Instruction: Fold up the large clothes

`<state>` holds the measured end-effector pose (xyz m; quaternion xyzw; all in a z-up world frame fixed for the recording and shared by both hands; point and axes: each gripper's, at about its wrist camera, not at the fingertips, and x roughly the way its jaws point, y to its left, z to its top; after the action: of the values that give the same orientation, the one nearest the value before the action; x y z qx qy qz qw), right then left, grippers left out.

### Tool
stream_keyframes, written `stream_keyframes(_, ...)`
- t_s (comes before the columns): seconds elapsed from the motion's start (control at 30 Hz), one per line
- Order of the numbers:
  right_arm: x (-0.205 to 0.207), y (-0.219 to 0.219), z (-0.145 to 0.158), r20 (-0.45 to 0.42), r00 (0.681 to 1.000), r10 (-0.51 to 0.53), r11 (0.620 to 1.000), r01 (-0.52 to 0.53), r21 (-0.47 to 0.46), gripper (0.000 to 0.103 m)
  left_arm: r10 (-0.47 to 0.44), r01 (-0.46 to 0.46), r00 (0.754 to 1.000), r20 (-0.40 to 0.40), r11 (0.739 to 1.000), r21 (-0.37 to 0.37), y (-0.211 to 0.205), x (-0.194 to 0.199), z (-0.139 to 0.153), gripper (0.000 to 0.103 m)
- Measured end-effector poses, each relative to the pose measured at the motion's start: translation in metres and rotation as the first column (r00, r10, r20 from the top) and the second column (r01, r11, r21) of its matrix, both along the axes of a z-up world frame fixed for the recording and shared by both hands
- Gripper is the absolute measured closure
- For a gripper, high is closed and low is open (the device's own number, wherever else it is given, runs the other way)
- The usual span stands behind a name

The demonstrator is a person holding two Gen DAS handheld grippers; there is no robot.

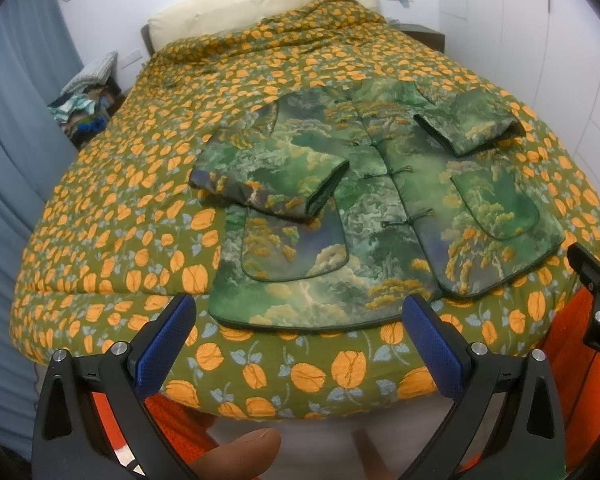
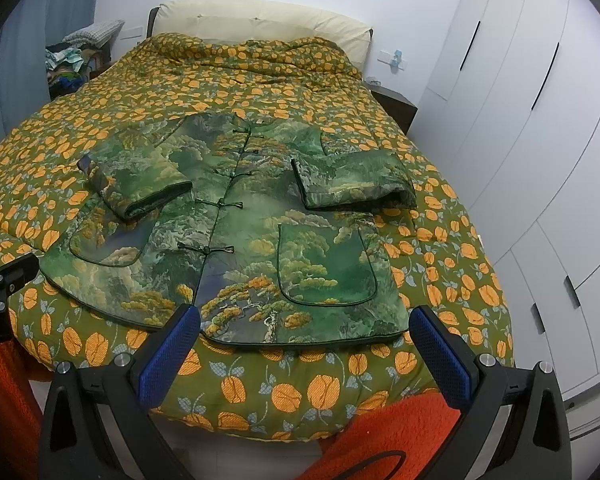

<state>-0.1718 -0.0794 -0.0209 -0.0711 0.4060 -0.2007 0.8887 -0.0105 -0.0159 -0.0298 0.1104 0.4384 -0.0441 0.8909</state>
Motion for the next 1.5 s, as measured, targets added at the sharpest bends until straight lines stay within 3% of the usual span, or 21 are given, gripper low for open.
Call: stream_keyframes(1.5, 0.0019, 0.0030, -0.0034, -0.013, 1.000, 0.001, 1.000, -0.001, -0.003, 0.001, -0.003, 0.003, 1.000, 0.019, 1.000, 0.024, 0.0032, -0.0011, 0.0027, 0.000)
